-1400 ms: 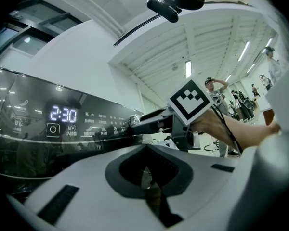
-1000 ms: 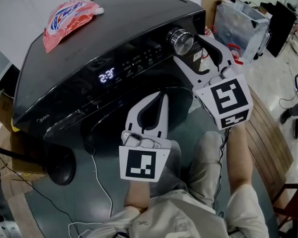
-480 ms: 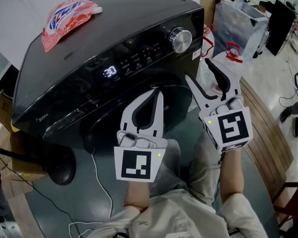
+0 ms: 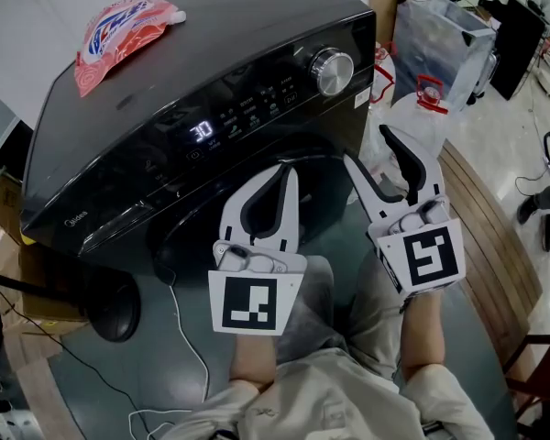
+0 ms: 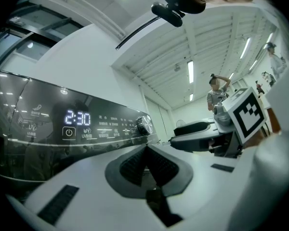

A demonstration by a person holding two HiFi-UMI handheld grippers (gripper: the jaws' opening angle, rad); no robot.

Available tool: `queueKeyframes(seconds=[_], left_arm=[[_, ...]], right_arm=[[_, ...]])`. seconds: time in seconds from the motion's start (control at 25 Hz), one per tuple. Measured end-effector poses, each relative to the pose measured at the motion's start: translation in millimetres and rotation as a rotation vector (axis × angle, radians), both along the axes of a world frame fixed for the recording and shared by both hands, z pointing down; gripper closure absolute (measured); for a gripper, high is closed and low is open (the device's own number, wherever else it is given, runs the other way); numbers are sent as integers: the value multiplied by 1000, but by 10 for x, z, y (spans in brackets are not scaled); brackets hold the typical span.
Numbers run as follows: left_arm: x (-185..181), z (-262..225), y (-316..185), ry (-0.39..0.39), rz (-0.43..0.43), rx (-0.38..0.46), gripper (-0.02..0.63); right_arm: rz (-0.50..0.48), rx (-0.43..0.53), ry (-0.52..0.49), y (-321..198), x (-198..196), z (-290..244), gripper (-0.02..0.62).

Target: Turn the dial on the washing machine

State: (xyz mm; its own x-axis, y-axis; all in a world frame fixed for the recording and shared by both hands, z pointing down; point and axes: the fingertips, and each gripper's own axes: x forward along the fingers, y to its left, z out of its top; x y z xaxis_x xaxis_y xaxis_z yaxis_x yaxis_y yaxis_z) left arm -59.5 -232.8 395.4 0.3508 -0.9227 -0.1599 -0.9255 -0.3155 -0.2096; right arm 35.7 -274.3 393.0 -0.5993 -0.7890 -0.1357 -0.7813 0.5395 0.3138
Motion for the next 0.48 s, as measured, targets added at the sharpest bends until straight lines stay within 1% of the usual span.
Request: queueKeyframes(seconds=[0.48], left_arm=[[-19,27,4,-21,-2,-5,594]], right_arm=[[-9,3,-1,62,-38,48,370]])
